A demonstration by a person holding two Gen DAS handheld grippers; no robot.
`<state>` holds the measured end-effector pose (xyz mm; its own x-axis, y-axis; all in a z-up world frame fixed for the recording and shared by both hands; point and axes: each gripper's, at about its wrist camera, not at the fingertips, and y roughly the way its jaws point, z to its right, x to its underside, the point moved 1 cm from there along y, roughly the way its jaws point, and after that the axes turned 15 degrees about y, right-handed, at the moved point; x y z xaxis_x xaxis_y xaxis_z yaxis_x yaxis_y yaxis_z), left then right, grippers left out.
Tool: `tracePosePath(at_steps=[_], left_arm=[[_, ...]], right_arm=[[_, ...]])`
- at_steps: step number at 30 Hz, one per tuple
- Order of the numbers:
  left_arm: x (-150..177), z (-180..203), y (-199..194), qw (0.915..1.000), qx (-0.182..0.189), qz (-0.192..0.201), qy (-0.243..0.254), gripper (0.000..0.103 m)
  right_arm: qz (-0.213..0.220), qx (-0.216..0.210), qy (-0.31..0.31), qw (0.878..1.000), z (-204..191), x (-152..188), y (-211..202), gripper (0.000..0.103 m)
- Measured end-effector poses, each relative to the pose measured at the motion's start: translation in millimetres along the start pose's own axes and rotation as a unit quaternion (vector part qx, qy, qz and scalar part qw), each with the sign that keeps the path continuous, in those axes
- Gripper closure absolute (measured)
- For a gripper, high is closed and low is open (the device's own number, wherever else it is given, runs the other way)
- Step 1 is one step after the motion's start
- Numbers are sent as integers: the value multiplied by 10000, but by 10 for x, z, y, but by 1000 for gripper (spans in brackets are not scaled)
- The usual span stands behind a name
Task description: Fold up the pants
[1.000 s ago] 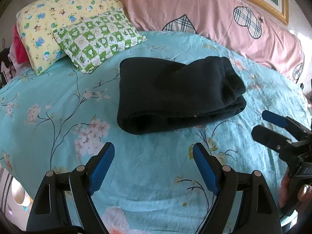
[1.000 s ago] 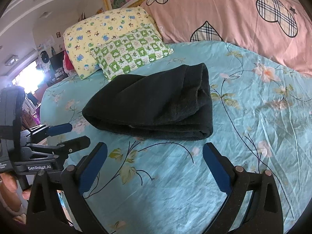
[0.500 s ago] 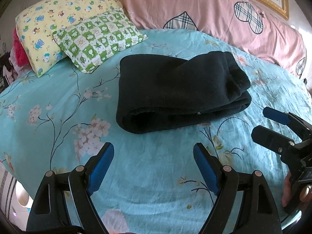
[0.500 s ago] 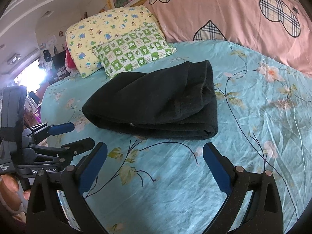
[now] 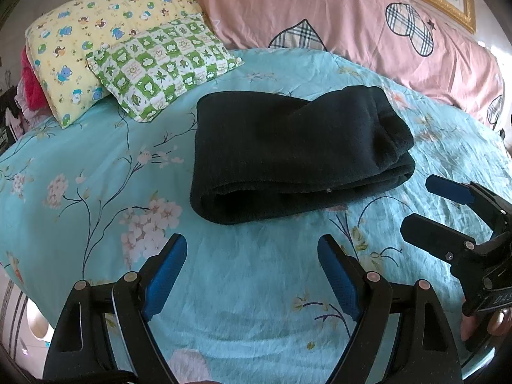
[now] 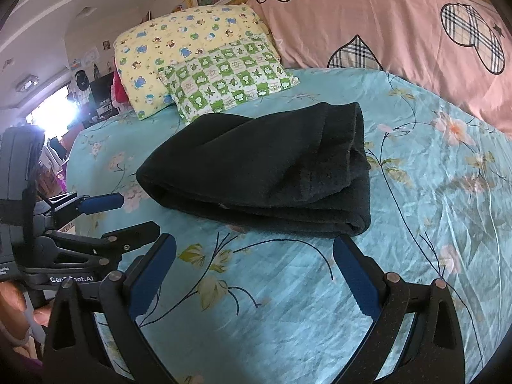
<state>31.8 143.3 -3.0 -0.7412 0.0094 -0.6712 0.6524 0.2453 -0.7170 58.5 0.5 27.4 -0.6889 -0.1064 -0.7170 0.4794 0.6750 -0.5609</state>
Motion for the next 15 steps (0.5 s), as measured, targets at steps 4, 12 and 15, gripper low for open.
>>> tracePosePath(at_steps=[4,12,15], left_arm=[[-6,-2,15,10000,12,-18,-5,19],[-26,-32,44,10000,2,-13,-4,19],[-46,-38,47,10000,-12,-2,-4,19]], right_arm=[[-18,-12,-4,10000,-14,-13,14,4],[-36,-44,-41,10000,-22,-53,49,4],[-23,-37,-52,10000,-21,-74,61,4]])
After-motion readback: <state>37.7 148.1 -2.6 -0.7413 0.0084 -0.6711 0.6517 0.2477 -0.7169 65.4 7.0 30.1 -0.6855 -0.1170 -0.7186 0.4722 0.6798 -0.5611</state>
